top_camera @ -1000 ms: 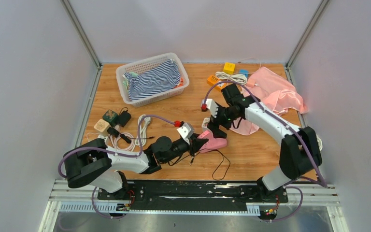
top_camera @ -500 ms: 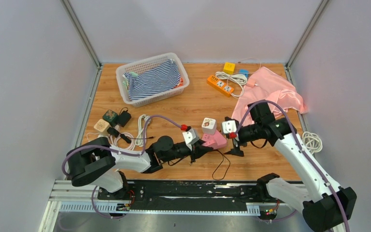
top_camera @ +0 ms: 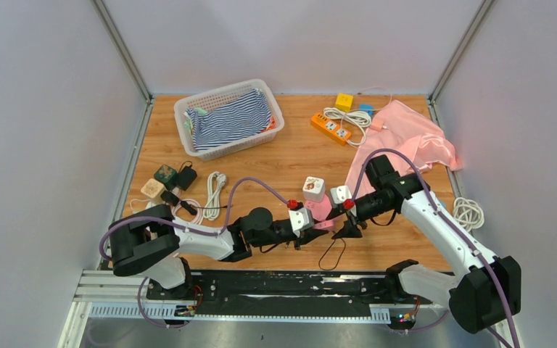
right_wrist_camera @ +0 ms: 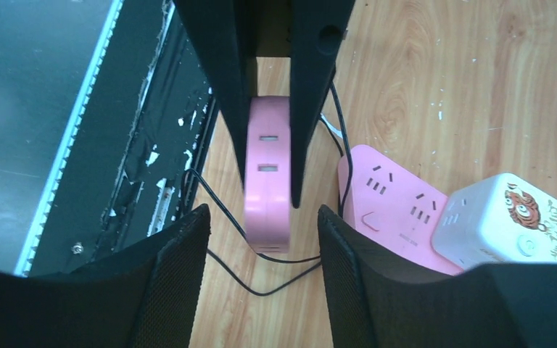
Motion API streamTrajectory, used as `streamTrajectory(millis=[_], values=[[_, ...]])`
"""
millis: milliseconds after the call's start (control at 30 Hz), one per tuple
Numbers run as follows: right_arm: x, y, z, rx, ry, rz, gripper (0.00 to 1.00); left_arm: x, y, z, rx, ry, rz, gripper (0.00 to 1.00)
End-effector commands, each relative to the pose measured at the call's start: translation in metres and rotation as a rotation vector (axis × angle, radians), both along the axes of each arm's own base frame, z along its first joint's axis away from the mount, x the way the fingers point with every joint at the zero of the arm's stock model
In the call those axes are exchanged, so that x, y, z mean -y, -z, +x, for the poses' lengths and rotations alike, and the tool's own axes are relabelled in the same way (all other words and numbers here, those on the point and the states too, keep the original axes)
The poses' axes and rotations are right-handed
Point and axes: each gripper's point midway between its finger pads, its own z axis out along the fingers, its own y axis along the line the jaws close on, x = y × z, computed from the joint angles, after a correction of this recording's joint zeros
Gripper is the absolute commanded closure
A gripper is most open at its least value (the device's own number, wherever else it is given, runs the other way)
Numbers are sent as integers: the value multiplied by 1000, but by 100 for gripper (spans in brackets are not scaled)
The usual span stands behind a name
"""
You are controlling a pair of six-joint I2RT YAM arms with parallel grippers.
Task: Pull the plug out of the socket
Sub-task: Place the plug at the center of the board.
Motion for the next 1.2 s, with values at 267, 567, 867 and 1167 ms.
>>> streamTrajectory(millis=[267, 567, 867, 1167], values=[[-5, -20, -7, -59, 3, 62, 52, 1, 1, 15, 53, -77, 24, 100], [-7, -20, -4, -71, 18, 64, 64, 4, 4, 14, 45, -66, 36, 100], [-7, -18, -2, -79, 27, 57, 93, 4, 5, 15, 38, -73, 37, 100], [-3, -15, -2, -55, 18, 29, 100, 1, 5, 20, 9, -113, 32, 71]])
